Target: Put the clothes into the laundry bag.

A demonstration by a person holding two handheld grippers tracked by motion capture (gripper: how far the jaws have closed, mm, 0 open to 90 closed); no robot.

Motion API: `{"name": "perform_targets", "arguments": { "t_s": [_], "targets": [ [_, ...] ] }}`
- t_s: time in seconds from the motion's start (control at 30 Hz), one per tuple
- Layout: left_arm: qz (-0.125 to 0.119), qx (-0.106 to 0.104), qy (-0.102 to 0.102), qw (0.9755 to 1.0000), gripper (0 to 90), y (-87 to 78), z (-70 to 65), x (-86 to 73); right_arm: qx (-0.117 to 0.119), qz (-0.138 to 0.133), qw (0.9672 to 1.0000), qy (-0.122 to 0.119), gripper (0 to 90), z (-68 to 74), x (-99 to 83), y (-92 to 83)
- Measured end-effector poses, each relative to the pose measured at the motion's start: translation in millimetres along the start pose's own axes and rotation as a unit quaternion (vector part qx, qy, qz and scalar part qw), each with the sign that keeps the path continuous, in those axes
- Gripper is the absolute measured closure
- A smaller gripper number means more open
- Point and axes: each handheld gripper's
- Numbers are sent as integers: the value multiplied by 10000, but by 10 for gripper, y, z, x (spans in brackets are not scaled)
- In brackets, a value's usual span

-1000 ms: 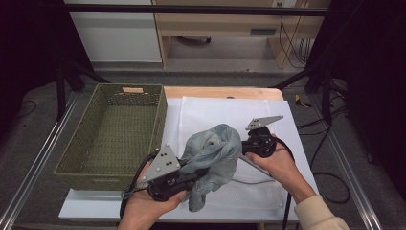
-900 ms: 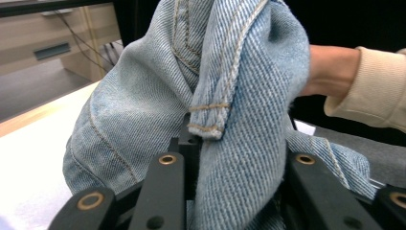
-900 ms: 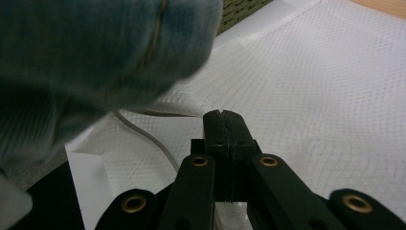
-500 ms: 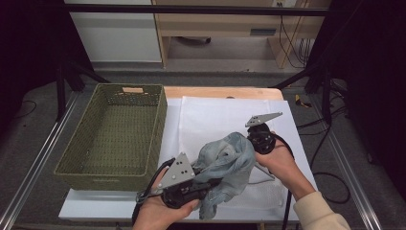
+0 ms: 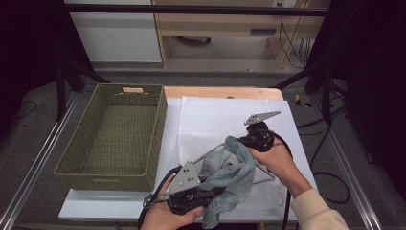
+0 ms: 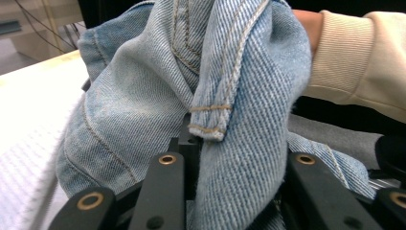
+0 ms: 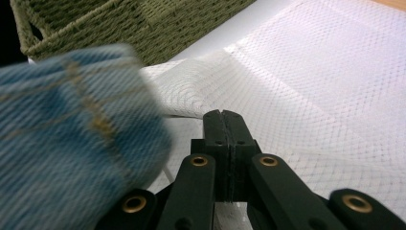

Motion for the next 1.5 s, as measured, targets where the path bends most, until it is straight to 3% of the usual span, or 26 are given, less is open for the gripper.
{"name": "perform_targets", "arguments": {
  "t_s": [0.2, 0.3, 0.53, 0.73, 0.87, 0.97, 1.07, 1.2, 1.27, 1.37, 1.5],
  "targets": [
    [179, -71, -10, 9998, 698, 71, -20, -57, 7, -68, 10000, 23, 900, -8, 20, -19],
    [225, 36, 76, 9997, 698, 103, -21, -73, 11, -90, 10000, 9, 900, -6, 35, -36],
    [262, 132, -71, 9995, 698, 171, 121, -122, 3, -122, 9999, -63, 900, 24, 50, -93],
    [271, 206, 54, 9994, 697, 244, 136, -113, -42, -194, 9998, -53, 900, 19, 61, -135],
    [356, 116, -48, 9993, 697, 241, 102, -140, -61, -210, 9997, -60, 900, 14, 69, -166],
    [369, 178, 12, 9992, 697, 253, 97, -164, -71, -242, 9997, -64, 900, 13, 79, -184],
    [315, 157, -79, 9994, 697, 260, 149, -197, -115, -251, 9996, -111, 900, 24, 97, -212],
    [405, 283, -47, 9988, 697, 285, 192, -229, -144, -215, 9994, -211, 900, 73, 120, -227],
    [412, 225, -139, 9988, 697, 309, 203, -239, -124, -218, 9994, -230, 900, 88, 134, -234],
    [478, 456, -157, 9977, 697, 346, 279, -244, -51, -292, 9993, -222, 900, 94, 159, -259],
    [505, 546, -247, 9969, 697, 423, 372, -223, -34, -317, 9993, -208, 900, 108, 181, -288]
  ]
}}
Point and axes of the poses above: each handheld gripper's, and its own axes: y roughly forward along the jaws, x roughly out of its top, z roughly to its left
